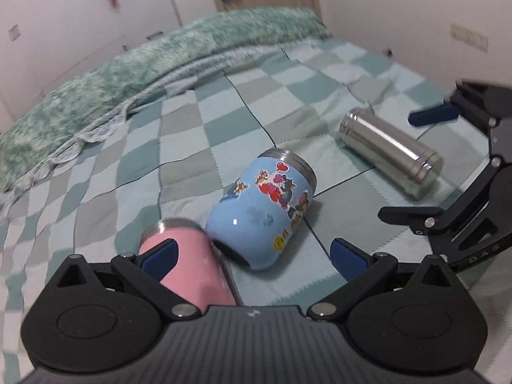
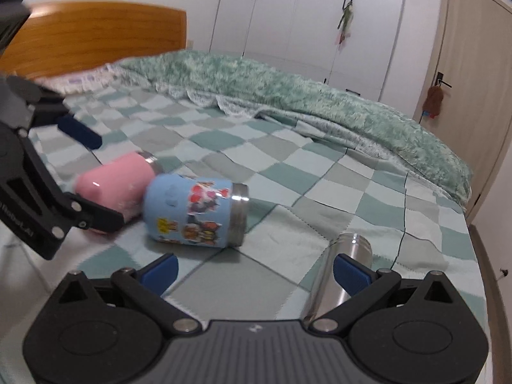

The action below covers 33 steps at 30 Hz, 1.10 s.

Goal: Flip cup upright
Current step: 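Move the left gripper down onto the lying blue sticker cup, then close the left gripper on the blue cup's body and lift it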

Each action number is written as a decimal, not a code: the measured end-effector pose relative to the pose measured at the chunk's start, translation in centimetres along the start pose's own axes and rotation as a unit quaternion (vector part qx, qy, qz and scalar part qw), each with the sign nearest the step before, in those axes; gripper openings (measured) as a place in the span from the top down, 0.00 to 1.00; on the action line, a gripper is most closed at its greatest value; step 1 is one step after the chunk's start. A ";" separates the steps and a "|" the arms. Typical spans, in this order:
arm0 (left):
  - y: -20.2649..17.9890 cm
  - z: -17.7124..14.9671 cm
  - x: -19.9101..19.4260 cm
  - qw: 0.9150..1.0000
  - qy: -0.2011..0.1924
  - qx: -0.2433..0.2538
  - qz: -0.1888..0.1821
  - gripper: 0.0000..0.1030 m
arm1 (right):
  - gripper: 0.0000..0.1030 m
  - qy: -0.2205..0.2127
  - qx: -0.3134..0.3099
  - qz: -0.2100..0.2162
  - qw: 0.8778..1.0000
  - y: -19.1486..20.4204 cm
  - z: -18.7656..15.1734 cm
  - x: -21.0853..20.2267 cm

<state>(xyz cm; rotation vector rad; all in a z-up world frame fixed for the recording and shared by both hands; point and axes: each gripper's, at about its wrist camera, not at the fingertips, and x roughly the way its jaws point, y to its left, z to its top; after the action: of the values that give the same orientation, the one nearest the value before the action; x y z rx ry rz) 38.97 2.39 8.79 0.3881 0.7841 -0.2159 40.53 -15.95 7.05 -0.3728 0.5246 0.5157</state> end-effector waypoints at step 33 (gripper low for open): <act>-3.0 2.3 6.8 0.993 0.060 0.102 -0.004 0.14 | 0.00 0.033 -0.044 0.035 0.998 -0.7 0.0 2.8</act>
<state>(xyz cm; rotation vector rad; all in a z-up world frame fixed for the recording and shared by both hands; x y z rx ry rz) 44.09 -1.62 4.58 0.5946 0.8849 -0.2841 43.02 -15.45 5.60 -0.4588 0.5812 0.5964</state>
